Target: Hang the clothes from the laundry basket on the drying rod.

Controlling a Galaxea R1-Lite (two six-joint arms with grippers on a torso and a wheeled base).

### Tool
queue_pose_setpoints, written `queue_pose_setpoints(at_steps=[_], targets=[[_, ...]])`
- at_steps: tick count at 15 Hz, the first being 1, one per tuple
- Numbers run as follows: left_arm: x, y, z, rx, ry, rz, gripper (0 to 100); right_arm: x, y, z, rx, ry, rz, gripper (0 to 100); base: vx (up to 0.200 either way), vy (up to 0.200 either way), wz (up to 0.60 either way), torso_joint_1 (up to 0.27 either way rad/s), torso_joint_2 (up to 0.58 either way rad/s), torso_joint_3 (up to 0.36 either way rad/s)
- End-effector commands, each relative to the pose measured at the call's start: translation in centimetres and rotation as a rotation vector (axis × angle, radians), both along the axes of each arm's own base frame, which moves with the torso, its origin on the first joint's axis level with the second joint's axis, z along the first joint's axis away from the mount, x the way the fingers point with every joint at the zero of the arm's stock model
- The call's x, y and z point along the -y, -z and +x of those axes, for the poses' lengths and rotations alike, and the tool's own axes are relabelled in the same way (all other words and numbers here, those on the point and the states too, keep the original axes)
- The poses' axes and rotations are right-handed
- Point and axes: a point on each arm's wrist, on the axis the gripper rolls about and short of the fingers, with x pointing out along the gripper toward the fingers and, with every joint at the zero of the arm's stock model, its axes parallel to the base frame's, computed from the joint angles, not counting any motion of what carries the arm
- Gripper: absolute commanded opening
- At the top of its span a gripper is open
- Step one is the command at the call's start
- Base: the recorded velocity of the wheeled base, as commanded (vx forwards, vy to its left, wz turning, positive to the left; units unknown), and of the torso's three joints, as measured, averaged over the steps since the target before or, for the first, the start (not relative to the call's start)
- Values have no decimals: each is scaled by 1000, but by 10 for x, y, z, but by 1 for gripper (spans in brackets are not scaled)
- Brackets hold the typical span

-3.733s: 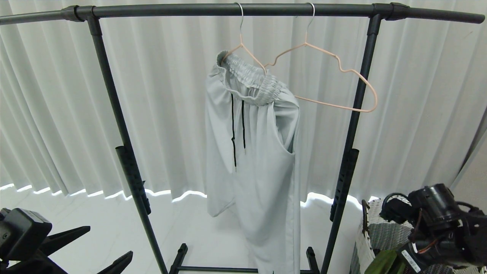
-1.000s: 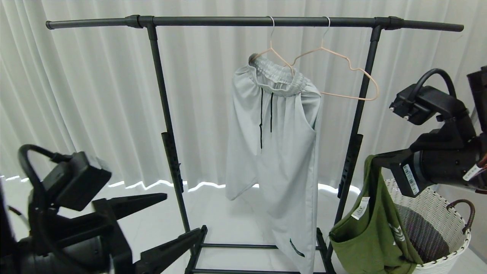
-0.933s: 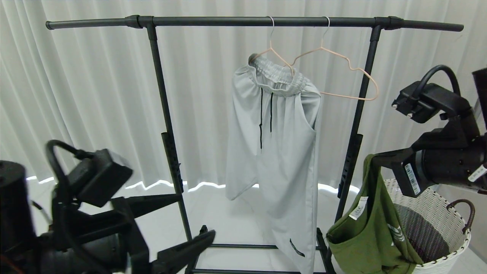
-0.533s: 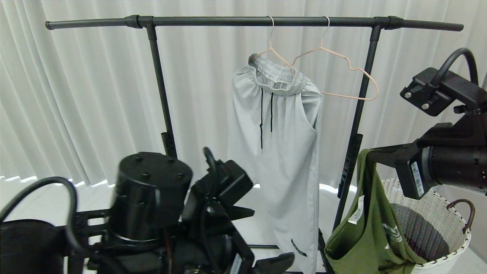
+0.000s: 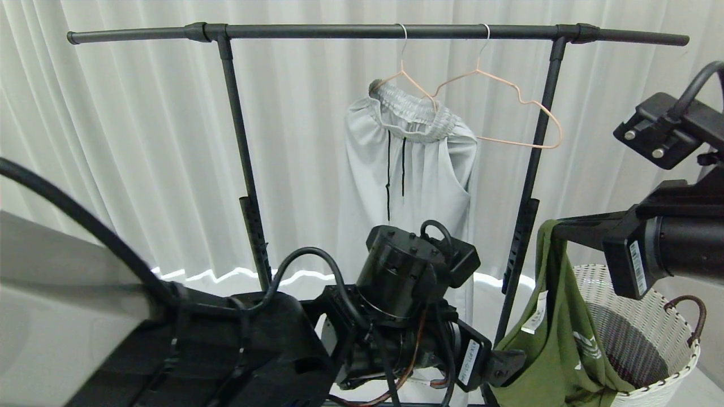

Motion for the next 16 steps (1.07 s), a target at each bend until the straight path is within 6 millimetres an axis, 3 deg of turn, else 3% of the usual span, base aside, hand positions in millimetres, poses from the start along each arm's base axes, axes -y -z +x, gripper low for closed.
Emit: queue_pose_setpoints(at_steps=[1,8,11,12,16], targets=[[14,29,15,-41,-14,43,100,0,0,0,-3,-8,4,0,0,0,0,0,0,0],[36,84,37,-119,-96,118,100,4,-3,-4,5,-18,19,0,0,0,0,0,0,0],[35,92,38,-128,-109,138,100,8,-7,-8,17,-16,32,0,0,0,0,0,0,0],[35,92,38,-126,-109,139,0,9,-7,-8,17,-15,31,0,0,0,0,0,0,0],[16,76,25,-56,-226,187,0,17,2,-9,2,11,16,0,0,0,0,0,0,0]])
